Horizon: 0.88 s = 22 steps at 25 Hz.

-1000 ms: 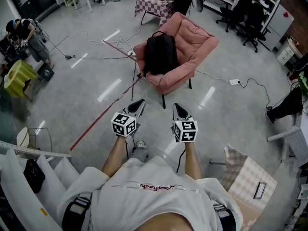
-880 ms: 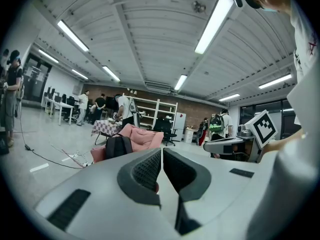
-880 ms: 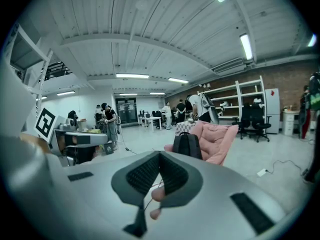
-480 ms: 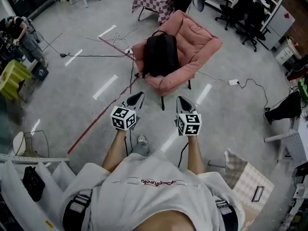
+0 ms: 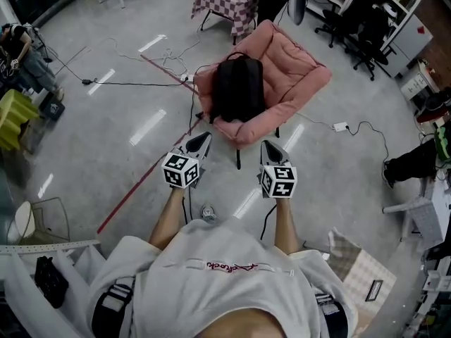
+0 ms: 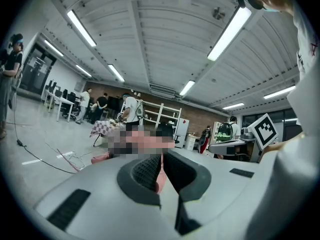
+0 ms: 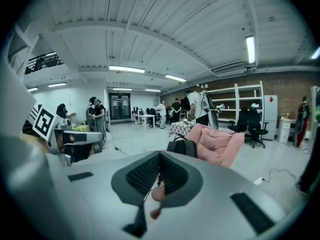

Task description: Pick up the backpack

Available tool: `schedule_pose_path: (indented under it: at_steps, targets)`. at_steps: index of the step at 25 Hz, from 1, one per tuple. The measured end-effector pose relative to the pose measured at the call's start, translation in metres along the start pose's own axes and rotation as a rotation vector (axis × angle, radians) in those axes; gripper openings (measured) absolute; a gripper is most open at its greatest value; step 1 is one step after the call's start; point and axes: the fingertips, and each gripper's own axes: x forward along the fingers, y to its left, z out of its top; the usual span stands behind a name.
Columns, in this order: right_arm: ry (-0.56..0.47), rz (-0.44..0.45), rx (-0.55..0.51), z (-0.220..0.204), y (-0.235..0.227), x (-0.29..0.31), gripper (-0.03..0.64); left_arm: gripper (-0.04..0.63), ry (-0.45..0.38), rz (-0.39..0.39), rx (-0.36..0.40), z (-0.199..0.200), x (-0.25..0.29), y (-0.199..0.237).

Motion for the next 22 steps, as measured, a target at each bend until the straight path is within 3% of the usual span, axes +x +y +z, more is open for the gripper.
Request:
schedule_pose_path:
  at_steps: [10, 22]
  targets:
    - [0.014, -0.014, -0.015, 0.013, 0.010, 0.062, 0.018, 0.021, 0.010, -0.045, 0.005, 0.013, 0.036, 0.047]
    - [0.022, -0.064, 0.029, 0.007, -0.005, 0.086, 0.018, 0.021, 0.046, -0.099, 0.016, 0.007, 0.066, 0.065]
